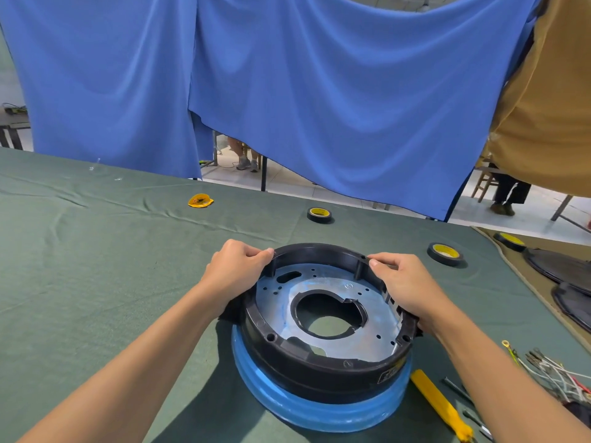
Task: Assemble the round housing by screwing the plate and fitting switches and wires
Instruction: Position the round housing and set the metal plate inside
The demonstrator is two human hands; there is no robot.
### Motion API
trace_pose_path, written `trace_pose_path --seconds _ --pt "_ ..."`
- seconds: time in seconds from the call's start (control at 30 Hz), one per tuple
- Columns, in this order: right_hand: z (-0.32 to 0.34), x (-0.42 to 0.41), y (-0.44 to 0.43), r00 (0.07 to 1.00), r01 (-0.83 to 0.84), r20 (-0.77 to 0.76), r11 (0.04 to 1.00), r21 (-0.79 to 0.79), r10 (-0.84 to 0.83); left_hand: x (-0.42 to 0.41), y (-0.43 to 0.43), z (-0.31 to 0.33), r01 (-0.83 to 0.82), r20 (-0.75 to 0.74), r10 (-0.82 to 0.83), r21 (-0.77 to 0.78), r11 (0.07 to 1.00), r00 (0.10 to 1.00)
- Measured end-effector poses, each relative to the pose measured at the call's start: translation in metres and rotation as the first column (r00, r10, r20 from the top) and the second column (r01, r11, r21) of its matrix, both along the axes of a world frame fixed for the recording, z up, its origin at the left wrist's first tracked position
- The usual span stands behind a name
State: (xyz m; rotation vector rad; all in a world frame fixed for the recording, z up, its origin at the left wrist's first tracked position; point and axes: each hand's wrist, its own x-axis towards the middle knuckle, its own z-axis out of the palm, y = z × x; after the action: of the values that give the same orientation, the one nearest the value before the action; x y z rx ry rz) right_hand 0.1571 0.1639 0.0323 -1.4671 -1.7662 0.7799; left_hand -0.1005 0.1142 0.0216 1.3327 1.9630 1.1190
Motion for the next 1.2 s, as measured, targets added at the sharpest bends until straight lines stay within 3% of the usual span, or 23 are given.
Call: trace_pose_path --seconds 0.17,0.27,0.37,0.5,0.7,1.0,1.2 --pt "0.0 0.0 -0.002 1.0 0.007 -0.024 0.999 -0.04 -0.008 0.008 -0.001 0.002 -0.06 0.234 0.066 -0.031 0.998 0.97" --pt "0.005 0.008 -0.009 0.984 0.026 -0.174 0.994 -0.105 -0.044 0.013 -0.003 0.002 -0.091 0.279 0.095 -0.029 0.995 0.955" --pt "0.017 0.035 -0.024 0.94 0.153 -0.3 0.987 -0.055 -0.163 0.012 -0.006 0.0 -0.087 0.31 0.086 -0.009 0.996 0.947" --pt "0.019 0.067 -0.059 0.971 0.159 -0.187 0.987 0.022 -0.153 0.014 -0.006 0.001 -0.098 0.344 0.088 0.014 0.995 0.935" --pt "0.014 0.027 -0.092 0.992 0.121 -0.026 0.992 -0.039 -0.122 0.015 -0.017 0.005 -0.129 0.382 0.128 -0.024 0.991 0.915" --pt "-0.007 -0.006 -0.084 0.963 0.267 -0.056 0.963 0.041 -0.265 0.015 -0.036 0.004 -0.191 0.363 0.198 -0.056 0.98 0.91" --pt "0.003 -0.009 -0.062 0.982 0.17 -0.082 0.985 -0.009 -0.17 0.008 -0.055 0.014 -0.189 0.357 0.215 -0.107 0.976 0.909"
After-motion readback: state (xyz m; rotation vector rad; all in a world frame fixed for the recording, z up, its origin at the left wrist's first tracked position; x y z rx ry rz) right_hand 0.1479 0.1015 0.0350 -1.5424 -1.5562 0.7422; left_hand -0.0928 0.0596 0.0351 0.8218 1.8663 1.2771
